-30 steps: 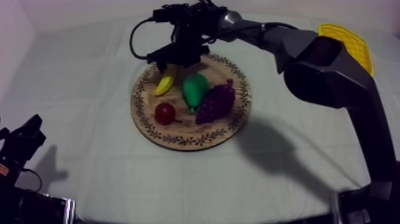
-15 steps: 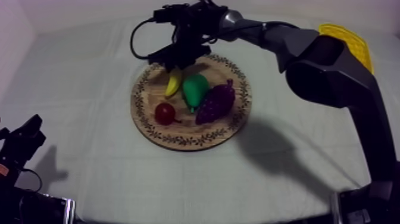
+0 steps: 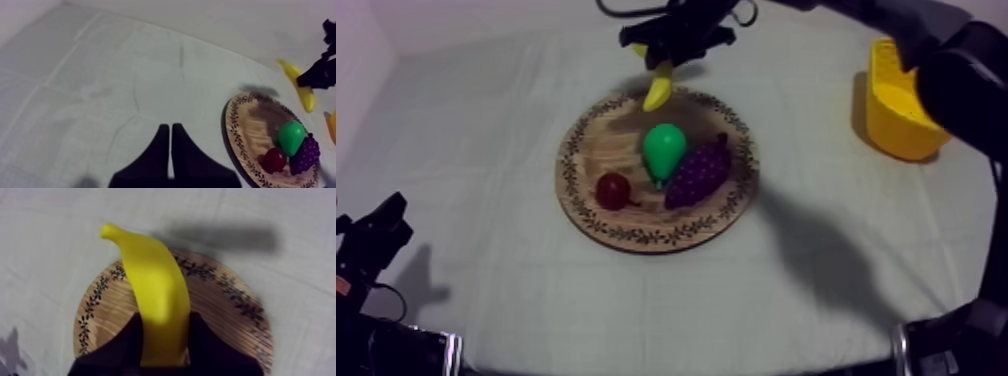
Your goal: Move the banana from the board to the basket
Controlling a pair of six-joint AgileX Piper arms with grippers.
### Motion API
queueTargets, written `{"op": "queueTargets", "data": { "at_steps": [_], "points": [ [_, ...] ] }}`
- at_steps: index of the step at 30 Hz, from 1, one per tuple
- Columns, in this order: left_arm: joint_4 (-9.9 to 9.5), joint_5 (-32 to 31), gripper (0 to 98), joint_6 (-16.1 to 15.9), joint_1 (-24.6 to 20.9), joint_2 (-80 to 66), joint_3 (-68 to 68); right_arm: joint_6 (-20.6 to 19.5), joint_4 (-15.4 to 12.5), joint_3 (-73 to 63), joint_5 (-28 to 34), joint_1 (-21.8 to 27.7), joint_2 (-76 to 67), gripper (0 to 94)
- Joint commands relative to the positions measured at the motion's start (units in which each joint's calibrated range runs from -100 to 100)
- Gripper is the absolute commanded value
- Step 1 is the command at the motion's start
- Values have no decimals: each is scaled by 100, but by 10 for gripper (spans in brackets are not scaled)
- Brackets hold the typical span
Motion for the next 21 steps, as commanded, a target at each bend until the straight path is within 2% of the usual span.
{"op": "queueTargets", "data": {
  "at_steps": [1, 9, 15, 21],
  "points": [
    [-2, -1, 1, 0, 1, -1, 1, 12, -20, 646, -58, 114, -876, 142],
    [-2, -1, 1, 2, 1, -1, 1, 199, -36, 1859, -242, 770, -2511, 138],
    [-2, -1, 1, 1, 1, -1, 1, 437, -28, 2510, -394, 1507, -3362, 134],
    [-2, -1, 1, 1, 1, -1, 1, 704, -39, 2893, -545, 2332, -3570, 132]
  ]
}}
